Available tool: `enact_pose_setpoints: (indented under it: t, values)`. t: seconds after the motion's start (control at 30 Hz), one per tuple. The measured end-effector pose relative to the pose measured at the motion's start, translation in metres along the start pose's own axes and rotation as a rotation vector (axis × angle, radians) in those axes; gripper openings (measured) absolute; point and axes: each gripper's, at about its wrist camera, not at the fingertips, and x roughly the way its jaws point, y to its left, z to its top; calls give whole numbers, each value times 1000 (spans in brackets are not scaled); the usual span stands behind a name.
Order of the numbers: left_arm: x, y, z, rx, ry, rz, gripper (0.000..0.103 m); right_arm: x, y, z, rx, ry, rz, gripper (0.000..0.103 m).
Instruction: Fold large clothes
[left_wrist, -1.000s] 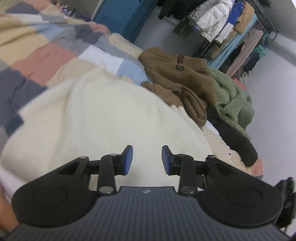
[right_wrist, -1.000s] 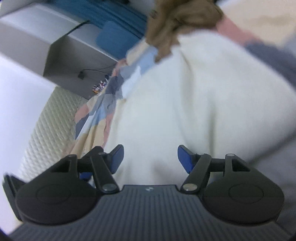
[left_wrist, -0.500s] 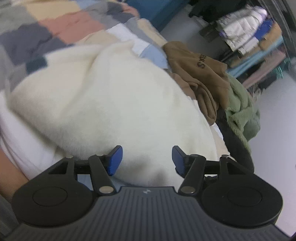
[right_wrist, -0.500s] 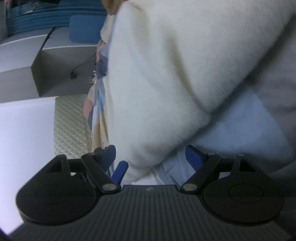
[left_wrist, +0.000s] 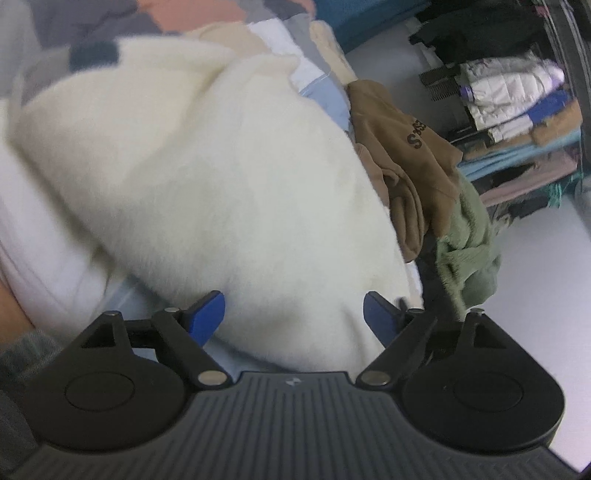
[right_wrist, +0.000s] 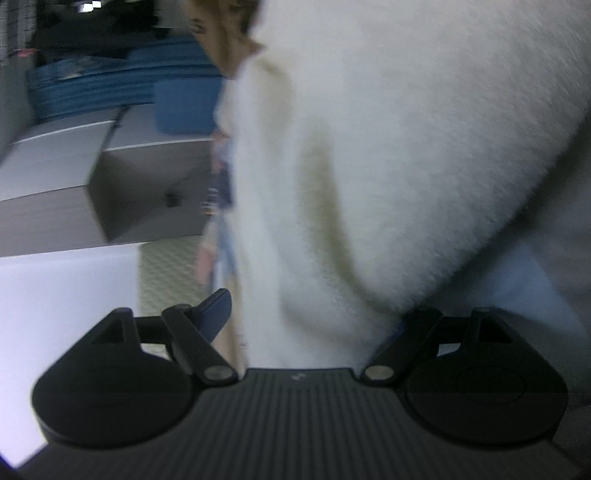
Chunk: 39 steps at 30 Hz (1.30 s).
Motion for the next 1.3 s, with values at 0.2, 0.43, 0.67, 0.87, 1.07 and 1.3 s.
enact_pose_setpoints:
  t: [0.2,0.43,0.67,0.87,1.07,1.3]
  values:
    - [13,22,1,-158,72,-30,88,-7,17,4,-44,-24,117,86]
    - [21,43,15,-285,-20,-5,88,-14,9,4,-30,-42,111,85]
    - [12,50,34,-333,-144,48,87,-15,-4,-1,12,-56,-33,84]
    - [11,55,35,-319,-185,81,83,-26,-8,2,-8,-196,-216,77]
    - [7,68,34,-292,-199,99,57,-26,-8,3,-28,-241,-262,59]
    - [-14,55,32,-216,-228,46,36,-36,14,1,-145,-252,-275,36]
